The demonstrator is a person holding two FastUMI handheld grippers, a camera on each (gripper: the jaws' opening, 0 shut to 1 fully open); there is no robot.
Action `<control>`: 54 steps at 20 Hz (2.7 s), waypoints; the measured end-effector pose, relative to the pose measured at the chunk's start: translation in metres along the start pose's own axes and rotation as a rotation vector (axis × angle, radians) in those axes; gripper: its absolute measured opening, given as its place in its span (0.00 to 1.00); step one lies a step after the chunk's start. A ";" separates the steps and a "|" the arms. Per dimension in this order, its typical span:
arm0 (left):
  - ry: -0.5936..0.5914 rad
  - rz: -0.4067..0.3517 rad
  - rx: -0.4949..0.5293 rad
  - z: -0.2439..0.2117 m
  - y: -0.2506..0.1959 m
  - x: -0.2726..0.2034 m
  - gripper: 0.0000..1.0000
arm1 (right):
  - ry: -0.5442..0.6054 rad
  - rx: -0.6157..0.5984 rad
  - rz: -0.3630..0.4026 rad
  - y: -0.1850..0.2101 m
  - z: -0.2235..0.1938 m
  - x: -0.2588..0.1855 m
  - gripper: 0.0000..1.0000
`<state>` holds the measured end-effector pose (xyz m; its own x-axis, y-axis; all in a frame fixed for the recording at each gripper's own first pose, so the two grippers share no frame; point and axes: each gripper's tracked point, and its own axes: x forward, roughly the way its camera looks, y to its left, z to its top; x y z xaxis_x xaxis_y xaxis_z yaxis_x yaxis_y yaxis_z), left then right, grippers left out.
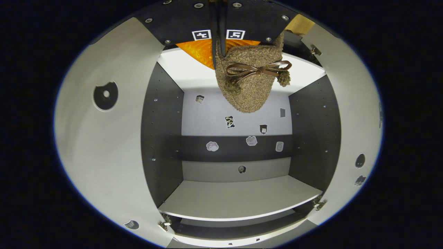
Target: Grab one shoe with the right hand and put it into the shoe cabinet, grab the other shoe with the left hand and put it into the shoe cabinet; then close the right door with the right hand and the left door with the left hand.
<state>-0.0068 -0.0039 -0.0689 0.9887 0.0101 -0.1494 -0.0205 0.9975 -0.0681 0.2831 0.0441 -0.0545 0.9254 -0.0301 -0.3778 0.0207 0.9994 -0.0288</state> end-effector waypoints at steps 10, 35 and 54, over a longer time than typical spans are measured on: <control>0.039 0.099 -0.013 -0.013 0.045 -0.009 0.96 | 0.403 0.160 -0.041 -0.009 -0.046 0.116 0.06; 0.122 0.029 -0.044 -0.044 0.022 -0.002 0.97 | -0.162 -0.020 0.110 -0.008 0.037 -0.106 0.92; 0.720 -0.053 -0.181 -0.251 0.005 0.008 0.99 | -0.122 0.011 0.006 -0.073 -0.153 -0.239 0.93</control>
<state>-0.0361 -0.0160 -0.3182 0.6483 -0.1487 -0.7467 -0.0611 0.9674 -0.2458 0.0024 -0.0248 -0.1031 0.9646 -0.0220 -0.2626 0.0183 0.9997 -0.0167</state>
